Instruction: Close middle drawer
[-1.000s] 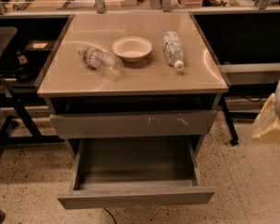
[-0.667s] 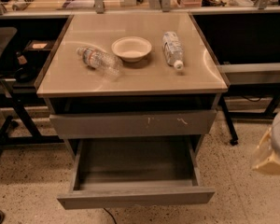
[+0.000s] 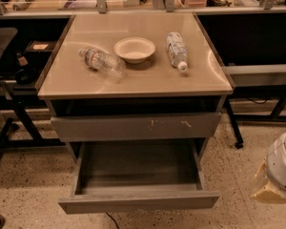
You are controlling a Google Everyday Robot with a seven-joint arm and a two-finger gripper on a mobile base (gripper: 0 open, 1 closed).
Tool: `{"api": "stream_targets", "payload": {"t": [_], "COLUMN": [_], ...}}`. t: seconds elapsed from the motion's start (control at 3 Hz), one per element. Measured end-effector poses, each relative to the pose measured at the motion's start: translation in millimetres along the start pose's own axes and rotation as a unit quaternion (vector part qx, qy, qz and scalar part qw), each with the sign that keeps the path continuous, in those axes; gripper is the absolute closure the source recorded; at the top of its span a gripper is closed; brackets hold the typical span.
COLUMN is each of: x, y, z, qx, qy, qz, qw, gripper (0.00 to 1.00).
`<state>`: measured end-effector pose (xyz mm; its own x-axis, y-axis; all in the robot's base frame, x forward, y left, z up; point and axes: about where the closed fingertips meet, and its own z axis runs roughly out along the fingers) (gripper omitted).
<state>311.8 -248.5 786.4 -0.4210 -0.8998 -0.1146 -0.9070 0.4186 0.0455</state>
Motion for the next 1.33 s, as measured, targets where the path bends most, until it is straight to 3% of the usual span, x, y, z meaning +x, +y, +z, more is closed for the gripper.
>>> {"api": "stream_targets", "payload": {"t": [0.33, 0.67, 1.33], "x": [2, 5, 2], "y": [4, 24, 43], "z": [11, 66, 206], "qx": [-0.012, -0.051, -0.109], "qy": [0.0, -0.018, -0.039], "qz": [0.003, 0.041, 0.106], "qw": [0.9999, 0.9977, 0.9876], "gripper": [1.0, 1.0, 1.0]}}
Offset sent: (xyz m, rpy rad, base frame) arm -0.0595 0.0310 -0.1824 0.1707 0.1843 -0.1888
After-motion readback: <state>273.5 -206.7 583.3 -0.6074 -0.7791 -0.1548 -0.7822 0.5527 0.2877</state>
